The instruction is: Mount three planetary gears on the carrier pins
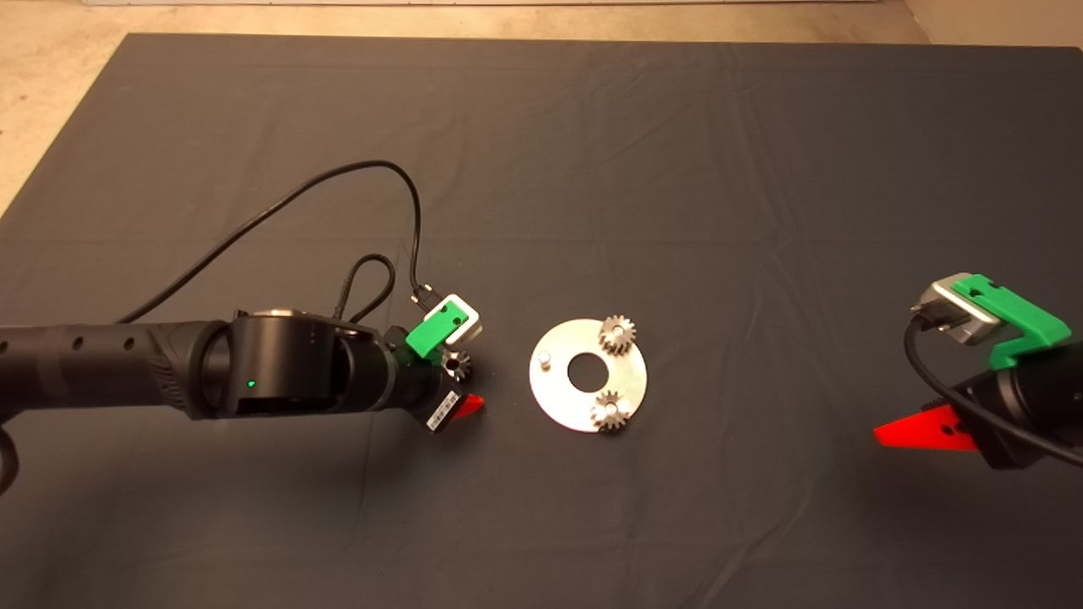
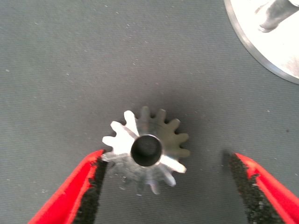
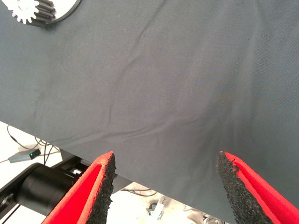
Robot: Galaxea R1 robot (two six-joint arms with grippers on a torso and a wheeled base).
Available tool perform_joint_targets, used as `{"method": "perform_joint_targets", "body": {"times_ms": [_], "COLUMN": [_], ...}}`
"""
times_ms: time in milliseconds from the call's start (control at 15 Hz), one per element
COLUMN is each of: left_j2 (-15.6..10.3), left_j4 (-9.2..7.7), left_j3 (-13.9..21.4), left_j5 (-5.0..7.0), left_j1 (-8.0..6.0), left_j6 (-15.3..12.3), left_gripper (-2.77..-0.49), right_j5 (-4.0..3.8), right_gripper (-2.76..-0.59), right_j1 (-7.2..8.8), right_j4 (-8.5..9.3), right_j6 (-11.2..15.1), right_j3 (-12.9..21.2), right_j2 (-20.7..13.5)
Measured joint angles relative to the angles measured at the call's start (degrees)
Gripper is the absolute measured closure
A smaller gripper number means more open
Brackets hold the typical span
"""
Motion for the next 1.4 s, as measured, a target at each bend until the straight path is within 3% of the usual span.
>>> {"method": "perform_joint_targets", "body": {"times_ms": [467, 733, 1133, 1200, 1400], "left_j2": [0.0, 0.0, 0.0, 0.0, 0.0], "left_j4": [0.59, 1.58, 1.96, 2.43, 3.62], "left_j3": [0.0, 0.0, 0.0, 0.0, 0.1], "left_j5": [0.07, 0.05, 0.07, 0.07, 0.05], "left_j1": [0.00, 0.00, 0.01, 0.04, 0.56], "left_j6": [0.0, 0.0, 0.0, 0.0, -0.1], "left_gripper": [-1.52, -1.27, -1.22, -1.09, -1.03], "right_j5": [0.00, 0.50, 0.57, 0.61, 0.66], "right_gripper": [-1.60, -1.60, -1.60, -1.60, -1.60], "right_j1": [0.01, 0.00, 0.01, 0.01, 0.01], "right_j4": [0.00, 0.00, 0.02, 0.02, 0.05], "right_j6": [0.0, 0.0, 0.0, 0.0, 0.0], "right_j3": [0.0, 0.0, 0.0, 0.0, 0.0], "right_j2": [0.0, 0.0, 0.0, 0.0, 0.0]}}
